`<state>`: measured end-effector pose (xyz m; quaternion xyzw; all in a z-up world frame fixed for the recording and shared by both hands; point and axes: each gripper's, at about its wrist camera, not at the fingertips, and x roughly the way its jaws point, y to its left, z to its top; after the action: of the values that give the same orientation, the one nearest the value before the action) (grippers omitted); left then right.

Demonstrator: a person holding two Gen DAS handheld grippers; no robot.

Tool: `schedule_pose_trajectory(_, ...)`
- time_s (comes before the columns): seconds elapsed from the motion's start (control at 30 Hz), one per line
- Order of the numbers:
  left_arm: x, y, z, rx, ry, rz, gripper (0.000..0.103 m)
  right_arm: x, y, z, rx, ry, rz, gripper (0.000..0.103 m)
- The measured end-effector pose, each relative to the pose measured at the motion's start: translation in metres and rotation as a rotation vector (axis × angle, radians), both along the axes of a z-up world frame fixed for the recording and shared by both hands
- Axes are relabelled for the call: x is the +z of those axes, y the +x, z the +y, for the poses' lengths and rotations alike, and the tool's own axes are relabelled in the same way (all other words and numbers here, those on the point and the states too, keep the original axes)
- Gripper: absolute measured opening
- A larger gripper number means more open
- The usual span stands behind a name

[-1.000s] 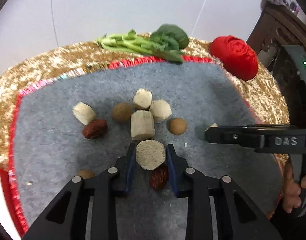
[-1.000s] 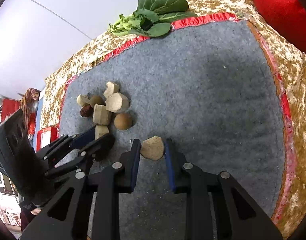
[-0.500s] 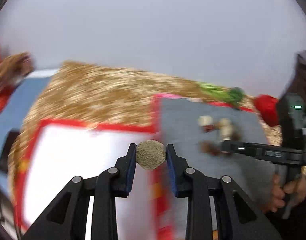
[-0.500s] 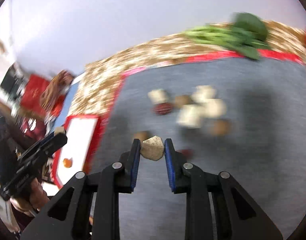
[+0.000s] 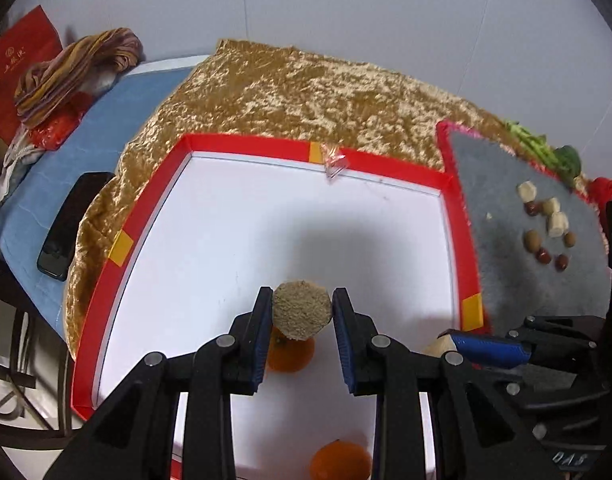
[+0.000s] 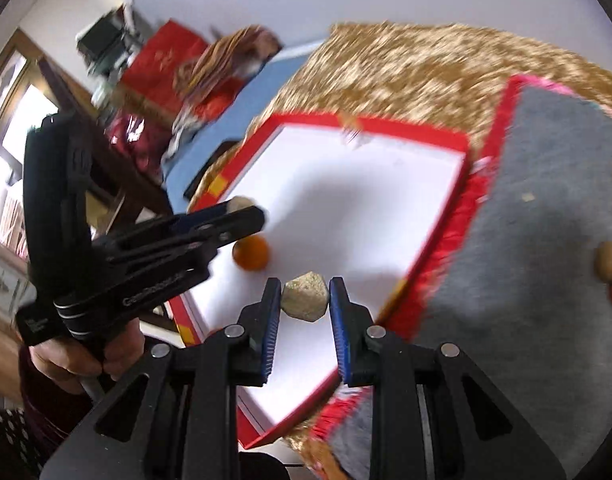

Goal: Organize fruits
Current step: 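Open both tools to release the blocks into the tray, then grasp a beige block with the left tool while the right tool grasps another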

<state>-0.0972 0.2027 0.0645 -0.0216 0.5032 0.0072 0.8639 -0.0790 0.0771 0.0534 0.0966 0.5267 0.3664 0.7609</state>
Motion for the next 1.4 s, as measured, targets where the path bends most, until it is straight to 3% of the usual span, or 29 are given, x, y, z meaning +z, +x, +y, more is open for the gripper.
schedule_pose_trajectory(0.13,-0.001,0.000,0.003,0.033,0.011,0.011,0.030,-0.004,-0.001,0.002,0.032,-0.007,0.028,0.027)
schedule_pose_trajectory(0.27,0.001,0.003,-0.001,0.044,0.009,0.013,0.036,0.005,0.001,-0.012,0.023,0.055,0.036,0.029)
schedule_pose_trajectory(0.33,0.004,0.005,-0.008,0.038,0.033,-0.003,0.044,0.016,0.001,-0.026,0.005,0.081,0.015,0.035)
schedule_pose_trajectory(0.4,0.007,0.006,-0.015,0.032,0.036,-0.021,0.044,0.027,0.002,-0.045,-0.022,0.118,-0.005,0.042)
schedule_pose_trajectory(0.67,0.021,0.011,-0.080,-0.147,-0.036,-0.096,0.044,0.056,0.016,-0.168,-0.315,0.118,-0.084,0.044)
schedule_pose_trajectory(0.8,0.024,0.026,-0.119,-0.249,-0.068,-0.081,0.044,0.034,0.028,-0.228,-0.474,0.047,0.008,0.044)
schedule_pose_trajectory(0.93,0.034,0.048,-0.164,-0.348,-0.043,-0.113,0.044,0.000,0.046,-0.266,-0.589,0.132,0.175,0.044)
schedule_pose_trajectory(1.0,0.035,0.062,-0.180,-0.380,-0.039,-0.107,0.044,-0.009,0.057,-0.269,-0.613,0.172,0.207,0.044)
schedule_pose_trajectory(1.1,0.035,0.078,-0.194,-0.423,-0.041,-0.087,0.044,-0.016,0.071,-0.271,-0.674,0.134,0.211,0.044)
schedule_pose_trajectory(1.2,0.033,0.090,-0.205,-0.457,-0.042,-0.066,0.044,-0.028,0.087,-0.273,-0.706,0.162,0.259,0.044)
schedule_pose_trajectory(1.33,0.029,0.101,-0.212,-0.496,-0.059,-0.061,0.044,-0.036,0.097,-0.260,-0.669,0.039,0.292,0.039)
schedule_pose_trajectory(1.4,0.024,0.106,-0.217,-0.518,-0.067,-0.065,0.044,-0.040,0.096,-0.266,-0.681,0.067,0.292,0.036)
